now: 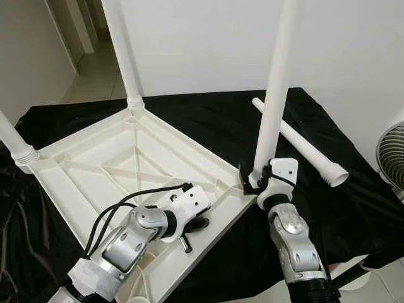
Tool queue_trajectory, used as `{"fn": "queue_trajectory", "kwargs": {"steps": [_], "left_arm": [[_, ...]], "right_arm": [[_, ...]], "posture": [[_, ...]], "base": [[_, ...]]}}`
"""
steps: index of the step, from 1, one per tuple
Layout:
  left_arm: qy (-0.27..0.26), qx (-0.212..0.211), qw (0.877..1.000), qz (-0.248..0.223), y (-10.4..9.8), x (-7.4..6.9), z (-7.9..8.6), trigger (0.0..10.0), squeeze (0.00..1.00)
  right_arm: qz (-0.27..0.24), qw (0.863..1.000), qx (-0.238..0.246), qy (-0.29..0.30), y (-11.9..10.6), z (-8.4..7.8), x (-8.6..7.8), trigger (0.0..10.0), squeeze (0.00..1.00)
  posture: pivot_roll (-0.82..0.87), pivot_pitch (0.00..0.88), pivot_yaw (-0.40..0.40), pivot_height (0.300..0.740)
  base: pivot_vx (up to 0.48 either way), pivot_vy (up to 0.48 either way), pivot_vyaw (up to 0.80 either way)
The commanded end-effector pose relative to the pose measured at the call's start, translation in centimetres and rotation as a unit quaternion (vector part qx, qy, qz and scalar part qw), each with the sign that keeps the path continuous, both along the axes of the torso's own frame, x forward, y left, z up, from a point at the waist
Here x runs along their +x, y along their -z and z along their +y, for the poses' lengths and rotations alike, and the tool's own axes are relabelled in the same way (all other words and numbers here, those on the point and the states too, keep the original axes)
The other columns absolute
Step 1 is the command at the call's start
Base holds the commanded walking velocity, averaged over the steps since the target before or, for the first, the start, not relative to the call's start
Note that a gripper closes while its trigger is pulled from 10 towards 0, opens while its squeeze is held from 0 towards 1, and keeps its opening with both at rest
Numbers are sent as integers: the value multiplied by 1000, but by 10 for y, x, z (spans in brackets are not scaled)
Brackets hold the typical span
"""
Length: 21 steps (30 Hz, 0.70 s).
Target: Building children table
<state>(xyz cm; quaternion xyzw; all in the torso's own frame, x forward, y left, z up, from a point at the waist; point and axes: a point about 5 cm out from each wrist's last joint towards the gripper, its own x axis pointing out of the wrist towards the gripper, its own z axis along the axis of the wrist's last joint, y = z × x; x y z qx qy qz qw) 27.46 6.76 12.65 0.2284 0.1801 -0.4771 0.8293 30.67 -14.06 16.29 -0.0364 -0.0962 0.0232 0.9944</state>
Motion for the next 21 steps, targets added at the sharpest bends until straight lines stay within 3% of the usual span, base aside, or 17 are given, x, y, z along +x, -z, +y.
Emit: {"fn": "queue_trajectory", "kwargs": {"steps": [1, 5, 6, 7, 8, 9, 20, 21], "left_arm": [[-56, 25, 998, -3, 9, 5, 15, 10000, 0], [-56, 23, 998, -4, 8, 6, 15, 10000, 0], [-56, 22, 998, -5, 8, 6, 14, 10000, 0], [-56, 22, 998, -5, 8, 6, 14, 10000, 0], [-56, 21, 998, -6, 8, 6, 14, 10000, 0], [-57, 21, 998, -7, 8, 7, 14, 10000, 0], [-58, 19, 998, -9, 7, 7, 14, 10000, 0], [-58, 19, 998, -10, 7, 8, 14, 10000, 0]], "right_arm": [[-11, 1000, -2, 0, -8, 3, 1, 10000, 0], [-20, 1000, -2, 1, -15, 4, 2, 10000, 0], [-10, 1000, 2, 0, -13, 4, 3, 8863, 0], [-10, 1000, 2, 0, -13, 4, 3, 8863, 0], [-5, 1000, 1, 8, -12, 3, 3, 4078, 0], [-1, 1000, -3, 10, -10, 3, 3, 0, 0], [16, 999, -1, 28, -6, 2, 3, 0, 0], [20, 999, -3, 26, -6, 1, 3, 6706, 0]], "posture": [[37, 57, 47, 740], [36, 57, 46, 740], [34, 54, 42, 740], [34, 54, 42, 740], [34, 54, 42, 740], [35, 54, 42, 740], [35, 55, 40, 740], [34, 55, 39, 740]], "base": [[0, 0, 0], [0, 0, 0], [0, 0, 0], [0, 0, 0], [0, 0, 0], [0, 0, 0], [0, 0, 0], [0, 0, 0]]}}
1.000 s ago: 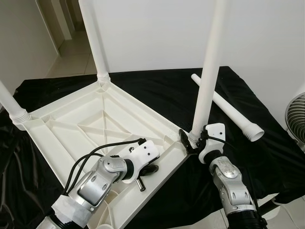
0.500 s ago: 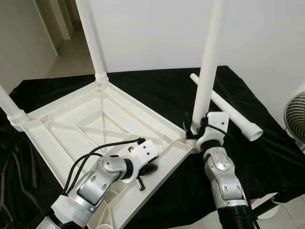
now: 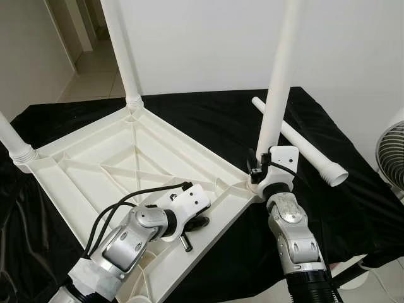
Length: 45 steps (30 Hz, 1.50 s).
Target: Building children table
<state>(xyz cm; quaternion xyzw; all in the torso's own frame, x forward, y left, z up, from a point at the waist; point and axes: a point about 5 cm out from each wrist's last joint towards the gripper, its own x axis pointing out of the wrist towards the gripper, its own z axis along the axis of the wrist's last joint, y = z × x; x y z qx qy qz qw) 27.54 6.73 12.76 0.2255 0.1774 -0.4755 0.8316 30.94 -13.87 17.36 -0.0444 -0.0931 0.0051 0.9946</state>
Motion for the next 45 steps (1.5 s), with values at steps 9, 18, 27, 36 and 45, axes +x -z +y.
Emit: {"fn": "queue_trajectory", "kwargs": {"steps": [9, 18, 27, 36, 45], "left_arm": [[-54, 21, 998, -11, 6, 9, 13, 10000, 0], [-53, 20, 998, -13, 5, 9, 13, 10000, 0], [-55, 23, 998, -11, 6, 8, 16, 10000, 0], [-49, 24, 998, -11, 6, 8, 14, 10000, 0], [-42, 25, 999, -12, 6, 8, 13, 10000, 0]], "right_arm": [[13, 990, 25, -136, 0, -9, -1, 10000, 0], [-13, 984, -2, -178, -7, -16, -6, 10000, 0], [-60, 980, -17, -189, 0, -13, -29, 10000, 0], [-62, 977, -22, -202, 1, -17, -28, 10000, 0], [-25, 952, -27, -305, 5, -29, -22, 10000, 0]], "posture": [[30, 51, 42, 740], [32, 46, 35, 740], [37, 41, 48, 740], [32, 31, 55, 740], [22, 30, 72, 740]], "base": [[0, 0, 0], [0, 0, 0], [0, 0, 0], [0, 0, 0], [0, 0, 0]]}}
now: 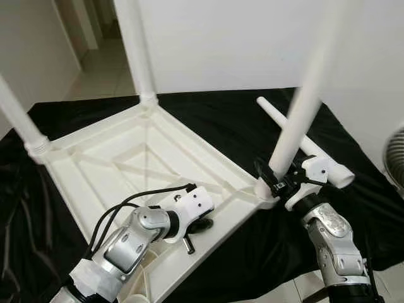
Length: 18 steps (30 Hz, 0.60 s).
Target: Building children table
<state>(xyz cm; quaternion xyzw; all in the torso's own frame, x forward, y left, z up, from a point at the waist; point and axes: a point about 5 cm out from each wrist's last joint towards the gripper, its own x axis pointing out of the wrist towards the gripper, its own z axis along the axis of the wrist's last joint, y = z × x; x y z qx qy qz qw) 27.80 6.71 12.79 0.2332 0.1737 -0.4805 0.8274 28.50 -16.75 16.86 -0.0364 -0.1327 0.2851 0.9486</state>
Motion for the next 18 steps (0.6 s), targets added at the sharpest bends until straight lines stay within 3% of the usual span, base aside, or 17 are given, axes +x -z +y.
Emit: {"fn": "queue_trajectory", "kwargs": {"steps": [1, 8, 18], "left_arm": [[-51, 20, 998, -7, 6, 5, 14, 10000, 0], [-50, 19, 999, -7, 5, 6, 13, 10000, 0], [-50, 17, 999, -4, 5, 5, 13, 10000, 0]], "right_arm": [[4, 1000, -10, -24, 0, 0, 3, 10000, 0], [2, 999, -25, -37, -6, -9, 12, 10000, 0], [-26, 999, 9, 31, -10, -10, 20, 10000, 0]], "posture": [[22, 30, 72, 740], [27, 38, 68, 740], [24, 45, 73, 740]], "base": [[0, 0, 0], [0, 0, 0], [0, 0, 0]]}}
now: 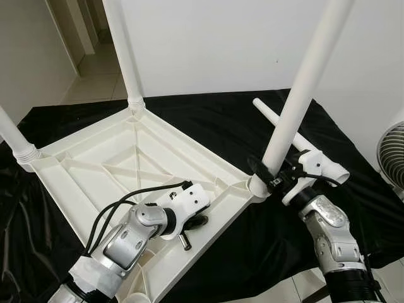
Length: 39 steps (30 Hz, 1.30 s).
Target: Building children table
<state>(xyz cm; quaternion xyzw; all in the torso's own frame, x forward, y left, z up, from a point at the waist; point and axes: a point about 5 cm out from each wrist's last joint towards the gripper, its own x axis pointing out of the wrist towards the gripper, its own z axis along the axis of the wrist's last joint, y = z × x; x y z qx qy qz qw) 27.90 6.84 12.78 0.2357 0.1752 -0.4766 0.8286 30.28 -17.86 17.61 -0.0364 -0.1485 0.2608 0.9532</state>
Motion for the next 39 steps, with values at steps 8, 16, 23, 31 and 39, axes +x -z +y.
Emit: {"fn": "queue_trajectory", "kwargs": {"steps": [8, 16, 23, 31, 39], "left_arm": [[-34, 14, 999, -5, 3, 3, 8, 10000, 0], [-31, 12, 999, -6, 1, 3, 7, 10000, 0], [-34, 11, 999, -8, 0, 2, 9, 10000, 0], [-33, 12, 999, -8, 0, 2, 9, 10000, 0], [-27, 13, 1000, -8, 0, 2, 8, 10000, 0]], "right_arm": [[-13, 1000, -5, 8, 9, 20, 10, 10000, 0], [5, 999, -40, 4, 24, 23, 12, 10000, 0], [1, 996, -75, 42, 30, 12, 7, 10000, 0], [-9, 995, -86, 55, 30, 4, 3, 10000, 0], [-1, 994, -89, 66, 37, -3, -1, 10000, 0]], "posture": [[24, 46, 81, 740], [33, 50, 76, 740], [34, 53, 70, 740], [25, 51, 74, 740], [21, 47, 79, 740]], "base": [[0, 0, 0], [0, 0, 0], [0, 0, 0], [0, 0, 0], [0, 0, 0]]}}
